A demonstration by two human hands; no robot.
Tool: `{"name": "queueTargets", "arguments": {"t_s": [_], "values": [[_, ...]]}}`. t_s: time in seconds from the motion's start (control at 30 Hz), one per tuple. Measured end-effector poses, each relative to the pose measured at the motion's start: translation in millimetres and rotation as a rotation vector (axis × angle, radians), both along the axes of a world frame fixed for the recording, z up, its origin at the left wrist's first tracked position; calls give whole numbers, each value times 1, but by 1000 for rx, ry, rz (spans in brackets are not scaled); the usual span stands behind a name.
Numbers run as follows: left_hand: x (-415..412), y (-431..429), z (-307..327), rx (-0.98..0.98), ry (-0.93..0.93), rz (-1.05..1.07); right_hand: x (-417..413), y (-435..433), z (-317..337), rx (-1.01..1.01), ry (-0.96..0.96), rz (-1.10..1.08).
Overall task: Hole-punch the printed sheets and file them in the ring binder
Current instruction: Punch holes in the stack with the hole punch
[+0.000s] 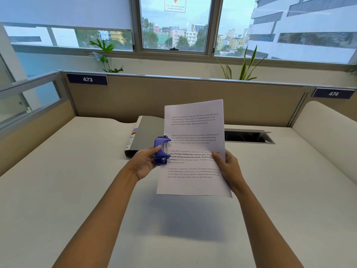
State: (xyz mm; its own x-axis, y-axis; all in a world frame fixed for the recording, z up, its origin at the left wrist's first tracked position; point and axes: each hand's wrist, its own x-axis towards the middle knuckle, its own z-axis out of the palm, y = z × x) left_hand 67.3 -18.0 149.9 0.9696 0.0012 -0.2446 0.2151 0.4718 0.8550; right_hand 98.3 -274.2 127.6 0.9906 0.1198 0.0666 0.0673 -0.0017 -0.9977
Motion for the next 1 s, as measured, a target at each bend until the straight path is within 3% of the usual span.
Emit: {"name": "queueTargets", "arguments": {"t_s": [1.0], "values": [[-1,1,5,12,-8,8,4,2,3,-44,-40,-1]]}}
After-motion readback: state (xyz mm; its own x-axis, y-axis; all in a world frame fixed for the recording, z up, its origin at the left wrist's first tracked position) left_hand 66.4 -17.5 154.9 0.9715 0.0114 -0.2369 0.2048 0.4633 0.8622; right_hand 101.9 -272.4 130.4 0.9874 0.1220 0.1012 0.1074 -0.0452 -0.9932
